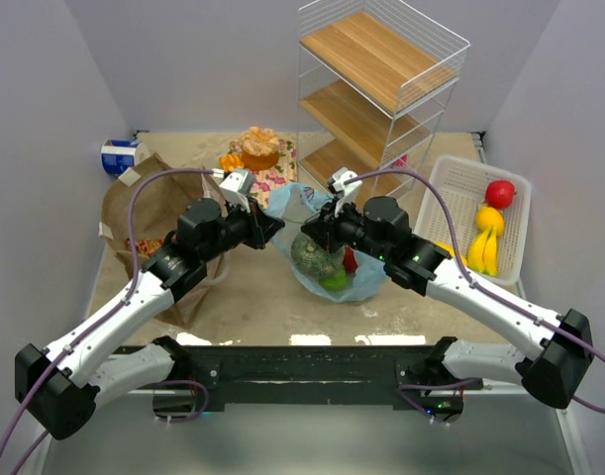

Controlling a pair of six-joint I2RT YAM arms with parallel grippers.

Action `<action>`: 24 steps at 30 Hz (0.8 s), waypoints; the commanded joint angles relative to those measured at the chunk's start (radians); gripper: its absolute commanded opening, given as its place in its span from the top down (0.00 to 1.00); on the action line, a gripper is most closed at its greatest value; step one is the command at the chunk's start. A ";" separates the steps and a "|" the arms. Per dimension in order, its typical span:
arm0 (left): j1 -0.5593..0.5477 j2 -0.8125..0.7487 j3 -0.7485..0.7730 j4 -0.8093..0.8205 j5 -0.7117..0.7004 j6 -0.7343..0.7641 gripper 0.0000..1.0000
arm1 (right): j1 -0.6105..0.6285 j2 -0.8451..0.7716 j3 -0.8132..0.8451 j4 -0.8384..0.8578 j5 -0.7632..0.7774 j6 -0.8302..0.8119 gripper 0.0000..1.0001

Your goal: Place the mixed food into the grocery bags and tie them

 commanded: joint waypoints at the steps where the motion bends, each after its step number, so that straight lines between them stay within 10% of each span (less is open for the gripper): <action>1: 0.006 -0.019 0.056 0.008 0.013 -0.013 1.00 | 0.006 -0.009 0.002 0.066 0.151 -0.095 1.00; 11: 0.006 -0.034 0.071 0.005 0.019 -0.012 1.00 | 0.090 0.086 -0.005 -0.006 0.213 -0.158 1.00; 24: 0.006 -0.111 0.194 -0.093 0.025 0.017 1.00 | 0.126 0.440 0.159 -0.287 0.697 0.067 1.00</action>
